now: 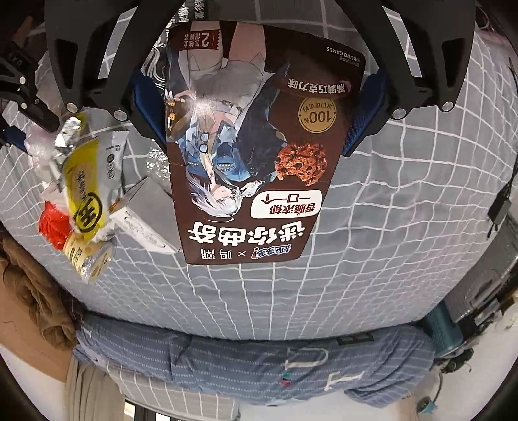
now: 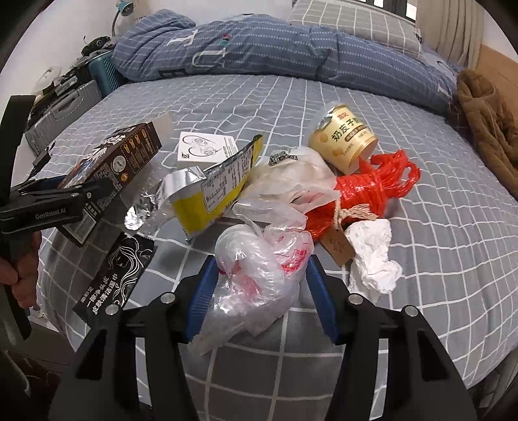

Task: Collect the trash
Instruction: 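Lift the brown box and clear bag and carry both toward the floor bin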

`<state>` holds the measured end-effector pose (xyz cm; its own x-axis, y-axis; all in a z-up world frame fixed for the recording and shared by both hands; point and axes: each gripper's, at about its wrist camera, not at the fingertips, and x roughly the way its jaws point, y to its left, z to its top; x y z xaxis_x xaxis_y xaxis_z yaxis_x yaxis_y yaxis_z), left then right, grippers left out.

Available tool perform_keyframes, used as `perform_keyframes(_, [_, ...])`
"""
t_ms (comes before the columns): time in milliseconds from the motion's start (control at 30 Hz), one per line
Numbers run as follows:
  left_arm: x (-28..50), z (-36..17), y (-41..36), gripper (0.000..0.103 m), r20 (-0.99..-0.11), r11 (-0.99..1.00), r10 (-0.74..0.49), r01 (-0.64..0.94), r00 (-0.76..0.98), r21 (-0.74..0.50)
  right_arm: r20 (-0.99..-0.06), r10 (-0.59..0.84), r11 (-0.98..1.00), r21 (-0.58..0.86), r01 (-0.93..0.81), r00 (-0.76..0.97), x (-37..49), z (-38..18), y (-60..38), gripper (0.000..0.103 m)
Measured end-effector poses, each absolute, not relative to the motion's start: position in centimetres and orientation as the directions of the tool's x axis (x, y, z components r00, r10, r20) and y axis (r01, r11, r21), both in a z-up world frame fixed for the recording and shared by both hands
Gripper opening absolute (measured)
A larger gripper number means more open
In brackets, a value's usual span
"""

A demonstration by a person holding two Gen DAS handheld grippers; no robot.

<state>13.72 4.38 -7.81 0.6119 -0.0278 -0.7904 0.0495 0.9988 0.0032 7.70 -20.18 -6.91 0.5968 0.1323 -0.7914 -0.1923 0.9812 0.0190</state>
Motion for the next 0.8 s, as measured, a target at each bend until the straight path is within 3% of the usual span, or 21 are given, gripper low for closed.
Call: perform_keyframes(800, [7.3,-4.5,3.5,0.093,-0.751,0.999,-0.026,0.037,0.660,-0.001,-0.744,0.134,0.983,0.019,-0.180,0.655,3.2,-2.9,-21.2,0.054])
